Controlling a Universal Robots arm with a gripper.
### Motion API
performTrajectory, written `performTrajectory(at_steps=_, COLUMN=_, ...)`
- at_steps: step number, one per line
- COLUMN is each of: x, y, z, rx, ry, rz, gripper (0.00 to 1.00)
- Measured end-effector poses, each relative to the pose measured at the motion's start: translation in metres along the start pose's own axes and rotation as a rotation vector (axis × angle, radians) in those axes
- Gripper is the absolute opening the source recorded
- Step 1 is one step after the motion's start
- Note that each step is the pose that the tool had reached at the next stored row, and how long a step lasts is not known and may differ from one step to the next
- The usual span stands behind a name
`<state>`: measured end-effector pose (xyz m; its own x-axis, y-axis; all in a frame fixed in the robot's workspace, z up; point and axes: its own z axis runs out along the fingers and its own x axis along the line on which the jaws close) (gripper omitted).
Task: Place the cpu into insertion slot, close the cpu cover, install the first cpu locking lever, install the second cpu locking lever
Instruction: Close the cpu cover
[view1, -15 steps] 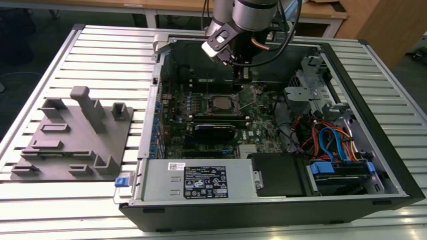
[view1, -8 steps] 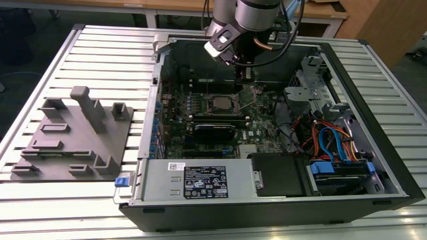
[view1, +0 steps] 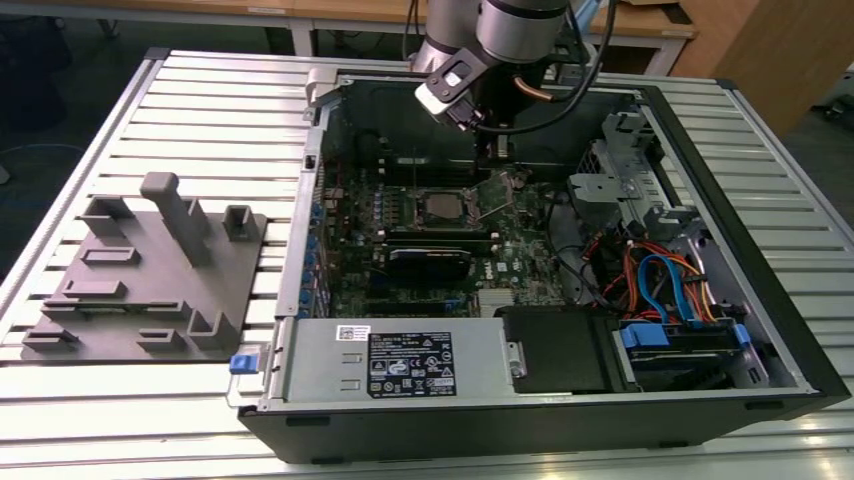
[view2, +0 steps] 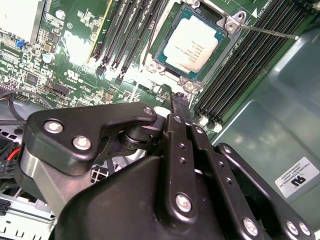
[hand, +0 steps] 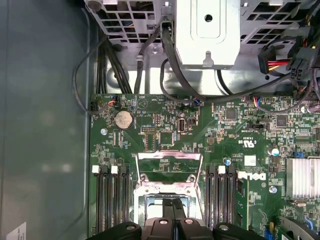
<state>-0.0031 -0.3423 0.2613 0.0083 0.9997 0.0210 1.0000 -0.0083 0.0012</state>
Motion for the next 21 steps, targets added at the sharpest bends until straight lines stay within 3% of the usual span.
performTrajectory(at_steps=10, x=0.0000, y=0.0019, z=0.0000, rx=0.0000, ry=0.0000, rz=0.000, gripper=0.11)
performTrajectory(at_steps=21, x=0.0001, y=0.0113, z=0.0001, rx=0.0000, ry=0.0001, rz=0.000, gripper=0.11)
